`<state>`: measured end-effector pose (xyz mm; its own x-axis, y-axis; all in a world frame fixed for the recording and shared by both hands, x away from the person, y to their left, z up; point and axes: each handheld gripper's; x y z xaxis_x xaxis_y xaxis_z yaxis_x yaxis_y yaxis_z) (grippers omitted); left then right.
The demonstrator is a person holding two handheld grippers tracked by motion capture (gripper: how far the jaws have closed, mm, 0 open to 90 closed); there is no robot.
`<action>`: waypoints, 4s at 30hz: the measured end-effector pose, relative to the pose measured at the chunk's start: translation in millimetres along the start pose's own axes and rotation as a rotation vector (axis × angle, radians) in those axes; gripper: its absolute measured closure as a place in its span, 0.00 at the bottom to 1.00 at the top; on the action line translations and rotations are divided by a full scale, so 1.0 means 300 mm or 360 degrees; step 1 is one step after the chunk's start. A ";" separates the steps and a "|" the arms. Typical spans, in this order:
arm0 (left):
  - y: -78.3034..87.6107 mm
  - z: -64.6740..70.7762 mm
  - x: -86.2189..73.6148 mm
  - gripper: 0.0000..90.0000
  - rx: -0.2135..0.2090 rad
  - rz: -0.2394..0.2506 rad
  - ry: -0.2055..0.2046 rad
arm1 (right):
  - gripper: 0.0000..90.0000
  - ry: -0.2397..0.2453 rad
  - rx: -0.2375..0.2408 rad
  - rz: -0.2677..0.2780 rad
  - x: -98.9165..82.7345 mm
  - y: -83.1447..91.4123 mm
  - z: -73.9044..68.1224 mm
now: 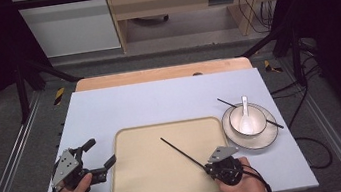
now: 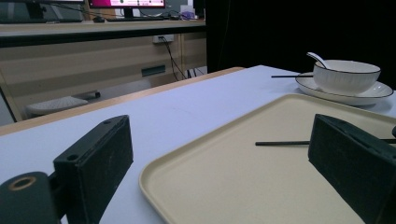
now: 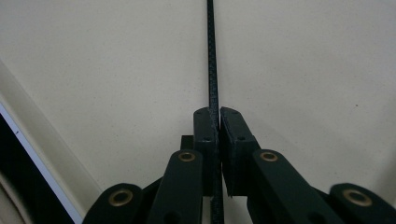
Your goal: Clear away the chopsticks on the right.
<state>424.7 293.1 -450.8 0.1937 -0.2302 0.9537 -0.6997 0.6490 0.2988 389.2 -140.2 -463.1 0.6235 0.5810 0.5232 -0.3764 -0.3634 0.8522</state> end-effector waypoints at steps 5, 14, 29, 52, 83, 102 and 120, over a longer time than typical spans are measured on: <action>0.001 0.000 0.000 0.07 -0.0003 0.0002 0.0001 | 0.89 -0.0002 0.0017 0.0003 -0.006 -0.008 0.000; 0.000 -0.001 -0.002 0.07 -0.0001 -0.0002 0.0001 | 0.81 0.0000 -0.0137 0.0235 0.001 0.182 0.091; -0.006 0.002 -0.004 0.07 -0.0003 -0.0017 -0.0001 | 0.80 -0.0274 -0.0496 0.0182 -0.163 0.338 0.654; -0.009 0.002 -0.007 0.08 -0.0010 -0.0021 0.0003 | 0.95 -0.0200 -0.0351 0.0026 -0.191 0.168 0.725; -0.001 -0.002 -0.005 0.08 0.0004 -0.0019 -0.0008 | 0.95 -0.0028 -0.0358 0.0319 -0.003 0.292 0.265; -0.001 -0.001 -0.004 0.08 0.0003 -0.0018 -0.0012 | 0.95 0.0025 -0.0176 0.0157 0.006 0.164 0.157; -0.001 0.000 -0.002 0.08 0.0001 -0.0016 -0.0016 | 0.95 0.0013 -0.0053 0.0020 -0.006 0.070 0.093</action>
<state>424.8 293.2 -451.6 0.1941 -0.2441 0.9501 -0.6983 0.6459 0.3086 399.2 -169.3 -446.4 0.6130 0.5824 0.5339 -0.4069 -0.3464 0.8452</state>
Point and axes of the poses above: each handheld gripper's, and its own axes: y roughly backward along the jaws, x roughly out of its top, z roughly to its right, and after that the axes turned 10 degrees about -z, right-handed
